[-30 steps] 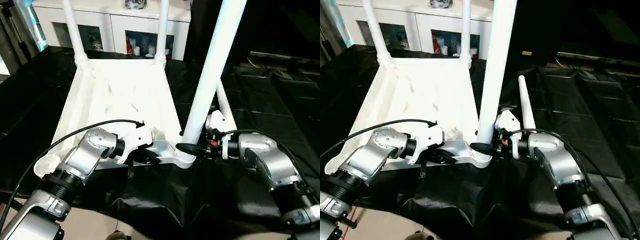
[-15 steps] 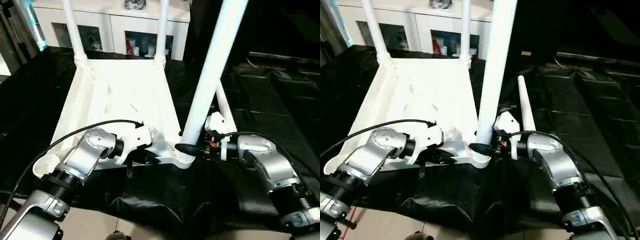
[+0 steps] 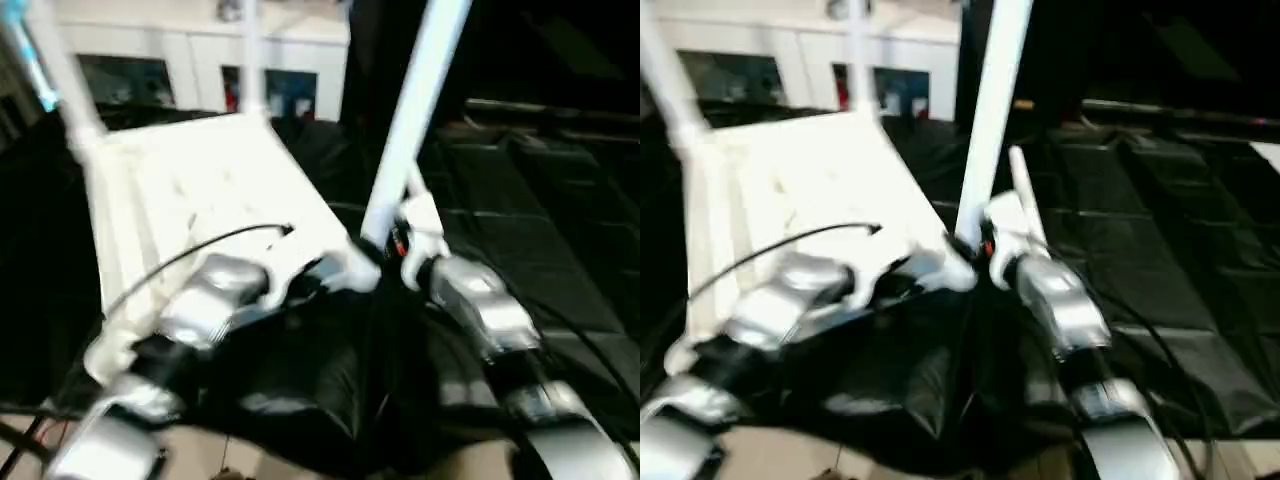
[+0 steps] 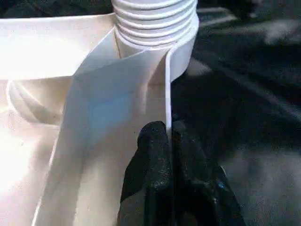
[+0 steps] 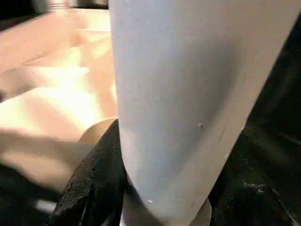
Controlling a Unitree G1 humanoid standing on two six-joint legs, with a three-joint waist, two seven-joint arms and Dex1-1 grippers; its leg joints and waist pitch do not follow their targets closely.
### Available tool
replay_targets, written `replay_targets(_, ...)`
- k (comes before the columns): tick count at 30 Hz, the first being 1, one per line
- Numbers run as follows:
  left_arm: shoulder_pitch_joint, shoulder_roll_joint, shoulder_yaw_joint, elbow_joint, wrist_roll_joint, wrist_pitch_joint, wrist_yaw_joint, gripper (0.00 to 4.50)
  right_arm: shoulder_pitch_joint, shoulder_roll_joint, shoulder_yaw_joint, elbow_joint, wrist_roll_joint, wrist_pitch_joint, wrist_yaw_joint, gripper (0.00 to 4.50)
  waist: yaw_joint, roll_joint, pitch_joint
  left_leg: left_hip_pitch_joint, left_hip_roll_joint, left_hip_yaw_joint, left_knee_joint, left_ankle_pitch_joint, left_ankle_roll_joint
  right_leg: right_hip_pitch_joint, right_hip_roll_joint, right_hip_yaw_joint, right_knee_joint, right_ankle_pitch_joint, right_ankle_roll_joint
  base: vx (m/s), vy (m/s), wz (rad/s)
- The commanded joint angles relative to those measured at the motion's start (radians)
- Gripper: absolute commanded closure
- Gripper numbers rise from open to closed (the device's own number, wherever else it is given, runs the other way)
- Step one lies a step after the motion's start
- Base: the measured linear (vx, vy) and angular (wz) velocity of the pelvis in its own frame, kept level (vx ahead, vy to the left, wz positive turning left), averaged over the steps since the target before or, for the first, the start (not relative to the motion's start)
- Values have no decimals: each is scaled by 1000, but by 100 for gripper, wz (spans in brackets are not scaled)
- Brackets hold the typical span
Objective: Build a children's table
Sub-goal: Pick table leg
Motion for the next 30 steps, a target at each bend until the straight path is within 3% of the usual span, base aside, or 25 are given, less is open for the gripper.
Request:
replay_targets(1, -56, -86, -45, -92, -19, 4, 8, 450, 20, 65, 47, 149, -31, 100, -32, 261, -1, 13, -56, 23, 29, -33, -73, -470, -37, 20, -79, 32, -115, -558, -121, 0, 0, 0)
replay_targets(4, -60, -104, -61, -74, 3, 8, 36, 450, 2, 81, 41, 172, -29, 128, -42, 261, -3, 13, -54, 32, 25, -34, -68, -496, -27, 13, -78, 28, -128, -610, -99, 0, 0, 0)
replay_targets(8, -69, -107, -52, -58, 11, 12, 61, 450, -13, 92, 35, 199, -43, 116, -50, 261, -8, 14, -55, 31, 27, -43, -72, -532, -33, 12, -77, 18, -131, -633, -80, 0, 0, 0)
replay_targets(11, -71, -98, -39, -54, 21, 17, 67, 450, -25, 99, 29, 219, -47, 107, -54, 261, -18, 20, -56, 24, 32, -53, -81, -564, -41, 23, -81, 11, -131, -597, -89, 0, 0, 0)
replay_targets(13, -70, -97, -32, -54, 28, 19, 69, 450, -31, 103, 29, 226, -56, 96, -48, 261, -22, 26, -54, 34, 36, -56, -84, -605, -46, 20, -81, 4, -134, -575, -98, 0, 0, 0)
replay_targets(15, -69, -98, -31, -56, 29, 21, 69, 450, -30, 105, 30, 222, -60, 94, -43, 261, -26, 27, -51, 36, 38, -60, -88, -637, -52, 24, -83, -4, -138, -559, -102, 0, 0, 0)
replay_targets(17, -67, -96, -29, -59, 26, 18, 71, 450, -31, 109, 24, 217, -55, 91, -36, 261, -25, 22, -52, 44, 34, -59, -85, -651, -52, 18, -87, -6, -143, -574, -99, 0, 0, 0)
replay_targets(18, -67, -94, -28, -61, 23, 15, 70, 450, -32, 109, 23, 216, -55, 83, -33, 205, -25, 21, -52, 43, 33, -58, -84, -647, -51, 19, -88, -6, -144, -580, -97, 0, 0, 0)
replay_targets(23, -56, -78, -24, -77, 17, -26, 44, 450, -51, 109, -1, 221, -46, 63, -12, 156, -23, 23, -50, 40, 35, -58, -85, -640, -44, 21, -96, -17, -148, -596, -86, 0, 0, 0)
replay_targets(30, -32, -45, -31, -116, 1, -68, -16, 450, -66, 101, -20, 196, -34, 40, 18, 103, -17, 25, -52, 29, 39, -55, -90, -592, -40, 25, -102, -5, -136, -542, -117, 0, 0, 0)
